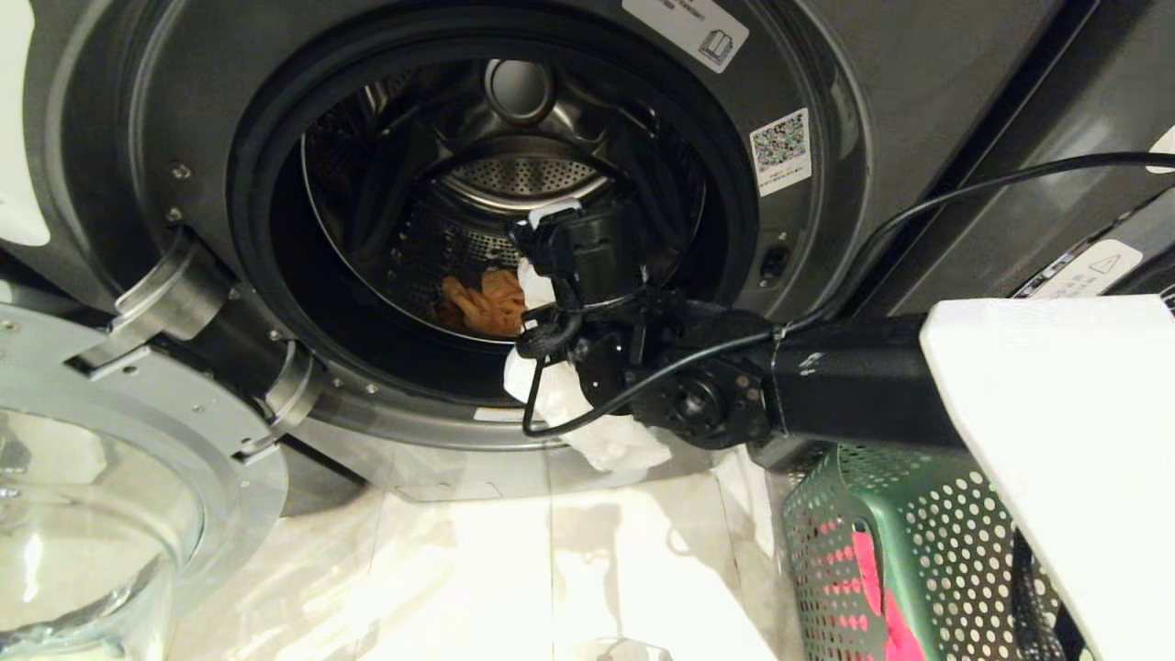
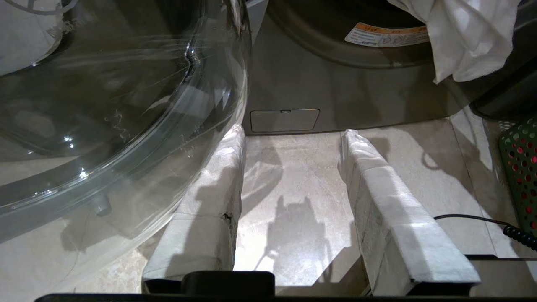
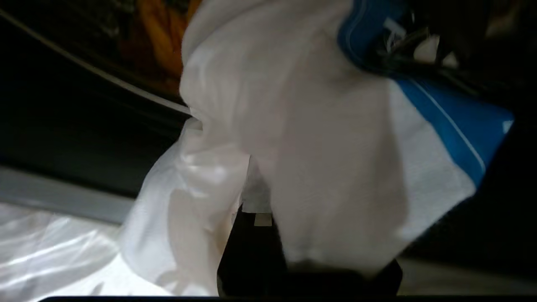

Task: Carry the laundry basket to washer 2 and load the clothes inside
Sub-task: Place the clothes into the washing machine

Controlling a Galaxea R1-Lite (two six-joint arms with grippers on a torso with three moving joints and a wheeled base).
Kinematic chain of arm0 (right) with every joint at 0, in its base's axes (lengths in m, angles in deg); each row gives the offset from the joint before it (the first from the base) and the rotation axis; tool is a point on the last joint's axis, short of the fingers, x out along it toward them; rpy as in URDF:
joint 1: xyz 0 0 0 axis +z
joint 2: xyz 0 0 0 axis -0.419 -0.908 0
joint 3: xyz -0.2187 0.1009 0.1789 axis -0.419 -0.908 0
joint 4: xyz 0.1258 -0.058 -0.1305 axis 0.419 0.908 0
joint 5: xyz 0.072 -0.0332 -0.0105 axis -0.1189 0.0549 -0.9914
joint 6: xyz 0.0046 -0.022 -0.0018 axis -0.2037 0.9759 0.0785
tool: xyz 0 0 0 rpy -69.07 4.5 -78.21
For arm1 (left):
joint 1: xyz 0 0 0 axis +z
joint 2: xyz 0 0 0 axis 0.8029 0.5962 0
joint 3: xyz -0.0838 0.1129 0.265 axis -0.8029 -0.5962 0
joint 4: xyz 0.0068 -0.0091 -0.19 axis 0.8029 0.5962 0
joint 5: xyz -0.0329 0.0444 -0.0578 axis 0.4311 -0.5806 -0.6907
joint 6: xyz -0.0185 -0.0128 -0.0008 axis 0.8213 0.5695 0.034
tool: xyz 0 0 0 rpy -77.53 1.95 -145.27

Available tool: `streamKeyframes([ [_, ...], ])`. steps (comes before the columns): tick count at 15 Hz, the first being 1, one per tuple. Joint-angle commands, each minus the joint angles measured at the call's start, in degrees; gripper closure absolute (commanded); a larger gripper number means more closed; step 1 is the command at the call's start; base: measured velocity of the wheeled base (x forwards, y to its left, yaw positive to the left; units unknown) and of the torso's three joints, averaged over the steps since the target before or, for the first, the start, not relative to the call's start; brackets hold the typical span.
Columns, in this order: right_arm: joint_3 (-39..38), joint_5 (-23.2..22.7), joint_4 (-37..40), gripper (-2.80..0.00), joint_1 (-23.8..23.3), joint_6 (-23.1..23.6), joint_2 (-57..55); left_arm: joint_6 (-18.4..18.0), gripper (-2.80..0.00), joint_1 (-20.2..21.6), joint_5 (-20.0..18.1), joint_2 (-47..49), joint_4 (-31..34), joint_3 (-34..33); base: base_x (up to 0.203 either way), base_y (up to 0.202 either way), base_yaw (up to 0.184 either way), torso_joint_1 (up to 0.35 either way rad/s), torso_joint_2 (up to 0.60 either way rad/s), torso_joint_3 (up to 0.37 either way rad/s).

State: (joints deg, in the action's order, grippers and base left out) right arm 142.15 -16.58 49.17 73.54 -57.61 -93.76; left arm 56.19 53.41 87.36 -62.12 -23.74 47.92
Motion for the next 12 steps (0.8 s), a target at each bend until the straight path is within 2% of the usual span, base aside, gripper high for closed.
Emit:
streamKeyframes([
  [1,0.2,0.0,-5.9,0.00,-0.6,6.1,-1.9,0.0,0.00,0.0,0.0,0.1,0.0,0.0,0.000,0.000,0.000,0.000,0.00,0.000],
  [3,0.2,-3.4,-14.0,0.00,-0.7,13.1,-2.0,0.0,0.00,0.0,0.0,0.1,0.0,0.0,0.000,0.000,0.000,0.000,0.00,0.000],
  [6,0.2,-12.9,-22.5,0.00,-0.8,21.9,-1.9,0.0,0.00,0.0,0.0,0.1,0.0,0.0,0.000,0.000,0.000,0.000,0.00,0.000],
  [10,0.2,-13.7,-26.1,0.00,-0.9,23.5,-1.7,0.0,0.00,0.0,0.0,0.1,0.0,0.0,0.000,0.000,0.000,0.000,0.00,0.000],
  [11,0.2,-13.5,-26.4,-2.80,-0.9,23.6,-1.8,0.0,0.00,0.0,0.0,0.1,0.0,0.0,0.000,0.000,0.000,0.000,0.00,0.000],
  [12,0.2,-13.6,-26.2,-2.80,-0.9,23.7,-1.9,0.0,0.00,0.0,0.0,0.1,0.0,0.1,0.000,0.000,0.000,0.000,0.00,0.000],
])
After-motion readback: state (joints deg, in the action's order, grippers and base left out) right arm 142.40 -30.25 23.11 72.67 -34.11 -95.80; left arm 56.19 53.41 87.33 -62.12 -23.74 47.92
